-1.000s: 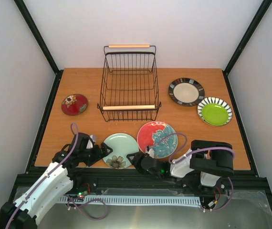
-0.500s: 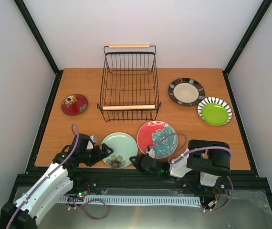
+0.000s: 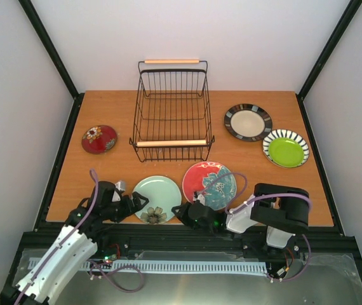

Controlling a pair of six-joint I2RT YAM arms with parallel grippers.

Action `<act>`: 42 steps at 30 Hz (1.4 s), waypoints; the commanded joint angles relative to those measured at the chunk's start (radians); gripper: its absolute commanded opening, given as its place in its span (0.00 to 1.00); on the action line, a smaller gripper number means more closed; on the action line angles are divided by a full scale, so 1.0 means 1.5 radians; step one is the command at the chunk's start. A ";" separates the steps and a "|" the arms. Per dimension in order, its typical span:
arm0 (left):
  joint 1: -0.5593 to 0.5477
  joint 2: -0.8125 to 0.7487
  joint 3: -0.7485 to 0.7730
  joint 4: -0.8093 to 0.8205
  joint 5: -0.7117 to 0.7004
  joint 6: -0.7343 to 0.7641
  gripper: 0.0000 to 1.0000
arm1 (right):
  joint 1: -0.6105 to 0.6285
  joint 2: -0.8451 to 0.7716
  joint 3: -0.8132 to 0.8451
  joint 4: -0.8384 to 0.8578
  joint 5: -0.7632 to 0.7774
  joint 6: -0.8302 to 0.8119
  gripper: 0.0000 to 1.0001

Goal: Load the plates into the dish rack
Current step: Pick up the plate at the center of the board, then insert the plate into the dish rack.

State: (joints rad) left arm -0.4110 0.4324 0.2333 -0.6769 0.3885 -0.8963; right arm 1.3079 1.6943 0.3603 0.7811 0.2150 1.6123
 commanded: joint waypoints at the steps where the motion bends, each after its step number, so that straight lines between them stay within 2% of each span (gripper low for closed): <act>1: -0.005 -0.048 0.037 -0.061 -0.013 -0.022 1.00 | -0.008 -0.024 0.001 -0.075 -0.021 -0.071 0.03; 8: -0.005 -0.086 0.060 -0.100 -0.010 -0.035 1.00 | -0.035 -0.124 -0.004 -0.138 -0.028 -0.104 0.03; 21: -0.005 -0.074 0.117 -0.112 0.005 -0.024 1.00 | -0.078 -0.363 0.014 -0.325 -0.026 -0.162 0.03; 30: -0.005 -0.095 0.118 -0.060 0.047 -0.022 0.96 | -0.085 -0.428 0.043 -0.356 -0.076 -0.158 0.03; 36: -0.005 -0.053 0.129 0.005 0.076 0.003 0.95 | -0.100 -0.455 0.071 -0.373 -0.108 -0.161 0.03; 42: -0.005 -0.011 0.135 0.055 0.099 0.019 0.95 | -0.107 -0.435 0.113 -0.378 -0.136 -0.173 0.03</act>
State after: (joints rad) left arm -0.4110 0.3889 0.3897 -0.6773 0.4946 -0.9016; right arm 1.1572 1.0508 0.4442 0.0914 0.0414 1.3712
